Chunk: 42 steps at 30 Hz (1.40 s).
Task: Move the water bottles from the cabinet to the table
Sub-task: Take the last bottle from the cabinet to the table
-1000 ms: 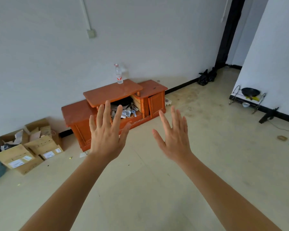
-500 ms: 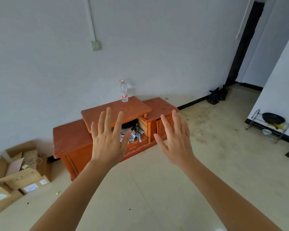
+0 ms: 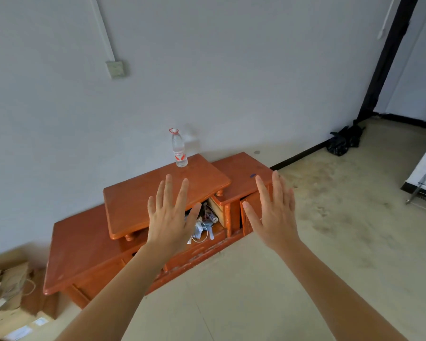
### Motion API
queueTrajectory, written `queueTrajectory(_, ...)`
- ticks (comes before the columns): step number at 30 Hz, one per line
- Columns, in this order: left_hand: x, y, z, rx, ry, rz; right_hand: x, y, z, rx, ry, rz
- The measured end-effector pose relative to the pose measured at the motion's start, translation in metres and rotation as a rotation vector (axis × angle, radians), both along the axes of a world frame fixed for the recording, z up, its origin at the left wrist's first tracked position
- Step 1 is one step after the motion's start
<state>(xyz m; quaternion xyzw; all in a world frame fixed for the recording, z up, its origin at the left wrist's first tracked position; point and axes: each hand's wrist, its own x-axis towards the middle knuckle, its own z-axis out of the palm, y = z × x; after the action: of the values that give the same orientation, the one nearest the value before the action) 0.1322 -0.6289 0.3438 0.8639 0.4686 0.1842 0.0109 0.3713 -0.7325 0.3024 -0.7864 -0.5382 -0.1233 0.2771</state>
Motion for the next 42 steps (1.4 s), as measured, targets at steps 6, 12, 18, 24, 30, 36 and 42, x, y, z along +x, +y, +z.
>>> queueTrajectory(6,0.068,0.123,-0.001,-0.064,0.025,0.085,0.085,0.146,0.002,-0.108,0.005,0.085)
queueTrajectory(12,0.094,0.229,-0.03,-0.112,0.047,0.173,0.117,0.277,-0.013,-0.213,-0.036,0.208)
queueTrajectory(18,0.102,0.362,-0.082,-0.163,0.088,0.21,0.14,0.417,-0.049,-0.32,-0.068,0.249)
queueTrajectory(24,0.108,0.493,-0.119,-0.259,0.25,0.151,0.175,0.543,-0.067,-0.464,-0.125,0.221)
queueTrajectory(30,0.133,0.579,-0.144,-0.363,0.371,0.159,0.204,0.625,-0.094,-0.548,-0.102,0.214)
queueTrajectory(36,0.165,0.642,-0.165,-0.424,0.341,0.31,0.237,0.734,-0.129,-0.611,-0.046,0.305)
queueTrajectory(42,0.178,0.656,-0.17,-0.435,0.26,0.551,0.227,0.869,-0.128,-0.546,0.025,0.569)
